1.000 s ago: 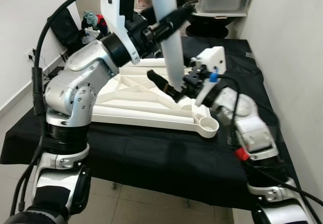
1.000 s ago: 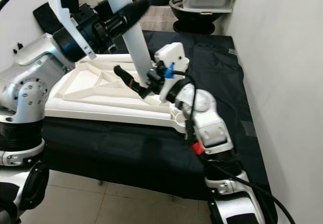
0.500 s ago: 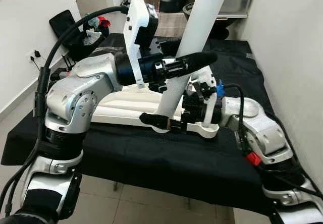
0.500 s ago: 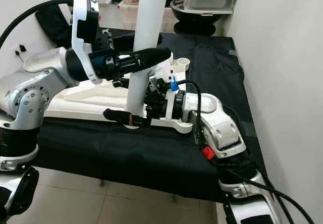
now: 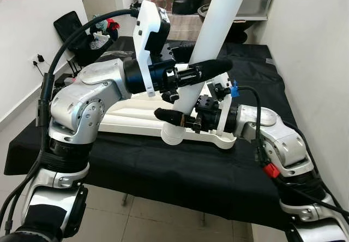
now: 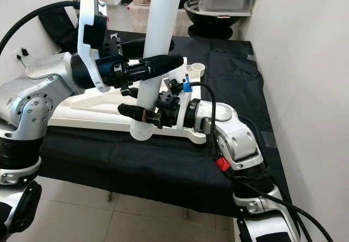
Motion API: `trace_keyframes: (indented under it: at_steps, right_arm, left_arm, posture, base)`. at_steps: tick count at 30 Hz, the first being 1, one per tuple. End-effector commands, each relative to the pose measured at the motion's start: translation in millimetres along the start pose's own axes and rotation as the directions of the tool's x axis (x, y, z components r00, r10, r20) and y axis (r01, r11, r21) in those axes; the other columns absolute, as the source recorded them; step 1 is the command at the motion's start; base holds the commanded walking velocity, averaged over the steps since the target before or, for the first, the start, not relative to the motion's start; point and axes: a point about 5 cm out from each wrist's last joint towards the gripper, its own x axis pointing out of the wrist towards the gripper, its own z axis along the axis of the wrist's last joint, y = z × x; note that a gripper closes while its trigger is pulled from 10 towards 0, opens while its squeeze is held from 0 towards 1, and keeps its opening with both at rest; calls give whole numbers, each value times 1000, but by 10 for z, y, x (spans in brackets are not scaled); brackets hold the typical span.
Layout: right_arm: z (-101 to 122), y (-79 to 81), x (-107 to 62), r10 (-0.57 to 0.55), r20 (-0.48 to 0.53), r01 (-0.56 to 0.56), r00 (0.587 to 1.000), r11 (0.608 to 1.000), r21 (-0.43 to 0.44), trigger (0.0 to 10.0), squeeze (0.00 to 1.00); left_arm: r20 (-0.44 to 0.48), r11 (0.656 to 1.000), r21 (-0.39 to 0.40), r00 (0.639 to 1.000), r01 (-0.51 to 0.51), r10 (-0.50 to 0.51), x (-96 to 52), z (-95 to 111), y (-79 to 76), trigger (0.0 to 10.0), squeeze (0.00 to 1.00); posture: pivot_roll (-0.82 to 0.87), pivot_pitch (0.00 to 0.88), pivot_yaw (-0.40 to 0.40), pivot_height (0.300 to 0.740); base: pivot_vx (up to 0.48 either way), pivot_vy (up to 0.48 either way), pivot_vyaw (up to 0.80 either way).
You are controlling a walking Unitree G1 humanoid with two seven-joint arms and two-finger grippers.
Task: Building children table
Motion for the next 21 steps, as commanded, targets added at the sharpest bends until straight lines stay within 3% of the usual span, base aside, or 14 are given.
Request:
trace_keyframes:
  at_steps: [1, 10, 11, 12, 13, 14, 15, 21]
  right_arm:
    - [-26, 70, 89, 27, 6, -28, 1000, 998, 50, 0, 0]
    - [58, 22, 122, -54, 115, 41, 992, 992, 117, 0, 0]
    - [64, 14, 122, -68, 122, 53, 990, 991, 123, 0, 0]
    - [67, 10, 121, -77, 125, 61, 989, 990, 127, 0, 0]
    - [68, 3, 120, -86, 125, 70, 988, 989, 130, 0, 0]
    - [68, 3, 120, -86, 125, 70, 988, 989, 130, 0, 0]
    - [64, -14, 116, -102, 118, 87, 988, 988, 129, 0, 0]
    - [40, -78, 88, -155, 89, 144, 984, 982, 121, 0, 0]
  left_arm:
    - [28, 995, 36, 996, 89, -90, 108, 52, -104, 0, 0]
    - [75, 998, 50, 996, 45, -48, 100, 73, -79, 0, 0]
    - [84, 998, 49, 996, 32, -36, 97, 76, -67, 0, 698]
    - [91, 999, 48, 995, 23, -28, 94, 77, -60, 0, 698]
    - [95, 999, 43, 995, 15, -19, 90, 79, -47, 157, 1000]
    - [95, 999, 43, 995, 15, -19, 90, 79, -47, 157, 1000]
    - [102, 999, 40, 995, -4, 0, 76, 95, -23, 10000, 1000]
    - [138, 998, 34, 990, -47, 42, -1, 186, 36, 10000, 1000]
  posture:
    - [-52, 0, -5, 740]
    - [-52, 0, -4, 740]
    - [-52, 0, -2, 740]
    - [-52, 0, -1, 740]
    - [-52, 0, -2, 740]
    - [-52, 0, -2, 740]
    - [-54, 0, -2, 740]
    - [-55, 0, -1, 740]
  base:
    - [0, 0, 0]
    - [0, 0, 0]
    - [0, 0, 0]
    - [0, 0, 0]
    - [0, 0, 0]
    - [0, 0, 0]
    - [0, 0, 0]
    - [0, 0, 0]
